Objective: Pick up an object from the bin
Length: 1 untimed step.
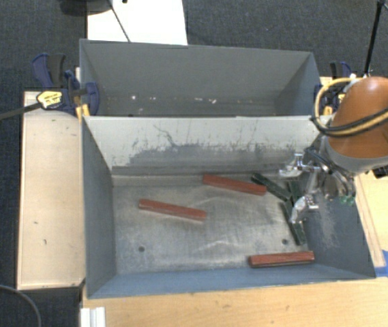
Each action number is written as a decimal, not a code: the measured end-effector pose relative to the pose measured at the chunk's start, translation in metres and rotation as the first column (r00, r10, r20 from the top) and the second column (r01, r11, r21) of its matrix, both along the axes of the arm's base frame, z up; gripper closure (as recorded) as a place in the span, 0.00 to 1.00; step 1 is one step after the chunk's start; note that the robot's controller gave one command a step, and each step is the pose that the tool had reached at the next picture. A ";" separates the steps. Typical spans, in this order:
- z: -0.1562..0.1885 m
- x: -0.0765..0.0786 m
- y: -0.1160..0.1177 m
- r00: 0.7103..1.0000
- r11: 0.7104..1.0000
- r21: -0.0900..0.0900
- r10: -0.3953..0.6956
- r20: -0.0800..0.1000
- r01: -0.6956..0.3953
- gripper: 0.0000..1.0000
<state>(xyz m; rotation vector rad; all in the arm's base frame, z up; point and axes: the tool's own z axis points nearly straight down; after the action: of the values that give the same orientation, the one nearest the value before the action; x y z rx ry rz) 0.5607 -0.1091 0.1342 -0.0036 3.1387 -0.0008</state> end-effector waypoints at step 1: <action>0.000 0.000 0.000 1.000 1.000 0.000 0.001 0.000 -0.001 0.00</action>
Offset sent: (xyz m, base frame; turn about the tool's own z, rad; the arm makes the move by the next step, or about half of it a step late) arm 0.0149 0.0431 -0.0642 0.0719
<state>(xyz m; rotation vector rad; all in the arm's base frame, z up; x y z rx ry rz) 0.5607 -0.1090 0.1342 -0.0057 3.1387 -0.0008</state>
